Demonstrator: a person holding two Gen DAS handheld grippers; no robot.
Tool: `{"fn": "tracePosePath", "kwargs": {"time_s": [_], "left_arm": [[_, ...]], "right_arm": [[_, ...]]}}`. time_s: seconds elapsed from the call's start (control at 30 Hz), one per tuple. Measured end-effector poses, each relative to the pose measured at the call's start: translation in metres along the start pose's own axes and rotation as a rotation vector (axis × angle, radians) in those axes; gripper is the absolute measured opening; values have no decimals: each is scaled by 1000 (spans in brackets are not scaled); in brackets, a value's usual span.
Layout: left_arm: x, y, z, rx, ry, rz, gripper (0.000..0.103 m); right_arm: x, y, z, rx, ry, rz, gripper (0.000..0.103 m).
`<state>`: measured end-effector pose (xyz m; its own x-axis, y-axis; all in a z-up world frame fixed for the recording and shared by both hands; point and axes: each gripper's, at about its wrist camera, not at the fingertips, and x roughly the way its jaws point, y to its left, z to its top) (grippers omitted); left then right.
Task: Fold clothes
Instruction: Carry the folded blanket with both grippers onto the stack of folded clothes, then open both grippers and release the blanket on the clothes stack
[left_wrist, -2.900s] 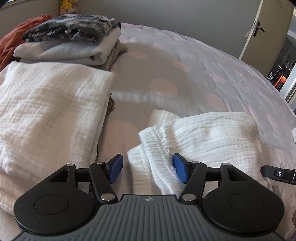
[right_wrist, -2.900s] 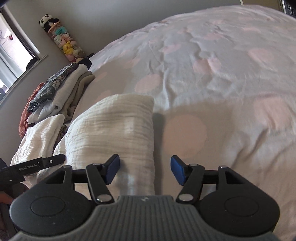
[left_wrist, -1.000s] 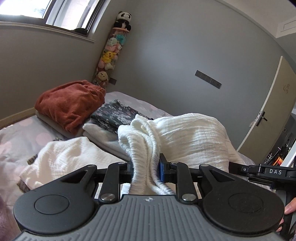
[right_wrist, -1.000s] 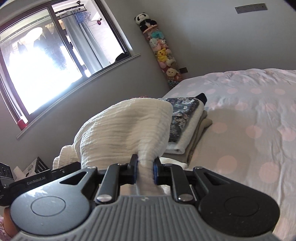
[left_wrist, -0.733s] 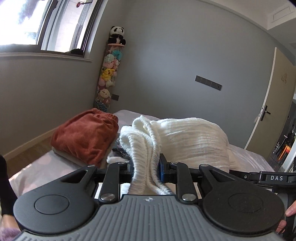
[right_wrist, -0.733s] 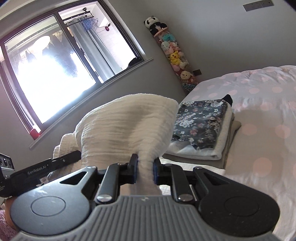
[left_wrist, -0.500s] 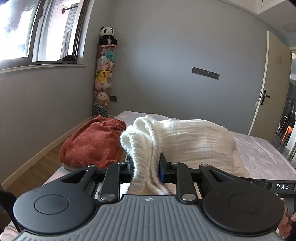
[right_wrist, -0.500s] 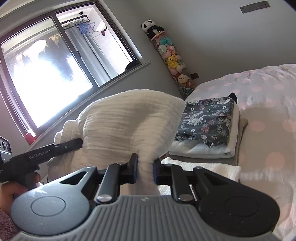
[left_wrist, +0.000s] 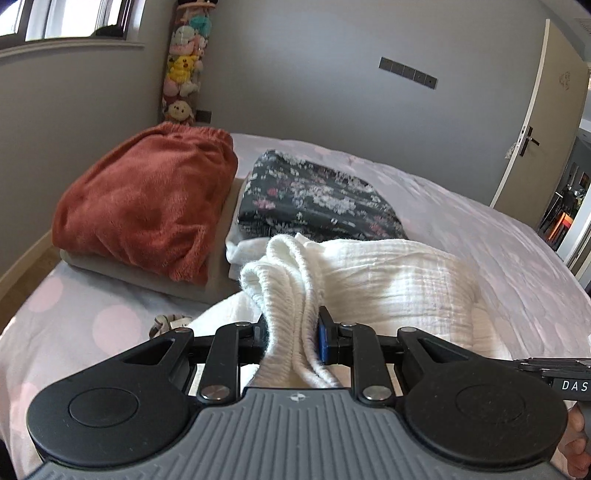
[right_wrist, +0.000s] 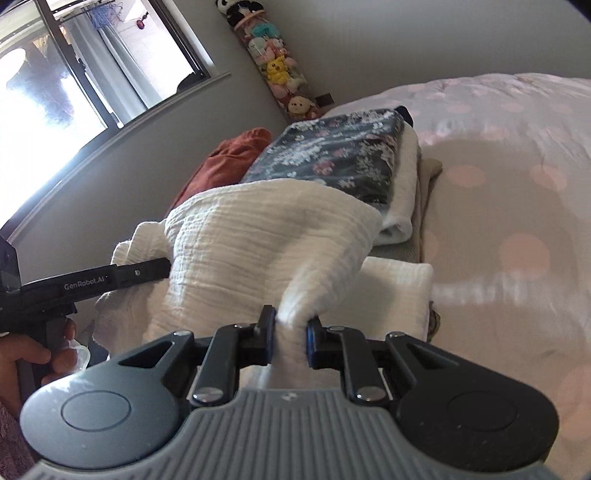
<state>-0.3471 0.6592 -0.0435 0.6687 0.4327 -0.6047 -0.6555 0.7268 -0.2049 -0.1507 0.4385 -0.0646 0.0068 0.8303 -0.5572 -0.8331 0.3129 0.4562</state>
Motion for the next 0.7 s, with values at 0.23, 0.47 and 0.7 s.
{"fn": "tracePosePath", "kwargs": {"time_s": [0.23,0.47,0.7], "left_arm": [[29,10,-13,-37,81,45,22],[-2,6,3,-26,20,97,36],[-49,-10,15,-21,-129,90,44]], "right_arm": [[32,-29,-5,22,79,14,22],[-3,-31,7,-50,5,19,35],[-20,1,33,-242,-114,38,29]]}}
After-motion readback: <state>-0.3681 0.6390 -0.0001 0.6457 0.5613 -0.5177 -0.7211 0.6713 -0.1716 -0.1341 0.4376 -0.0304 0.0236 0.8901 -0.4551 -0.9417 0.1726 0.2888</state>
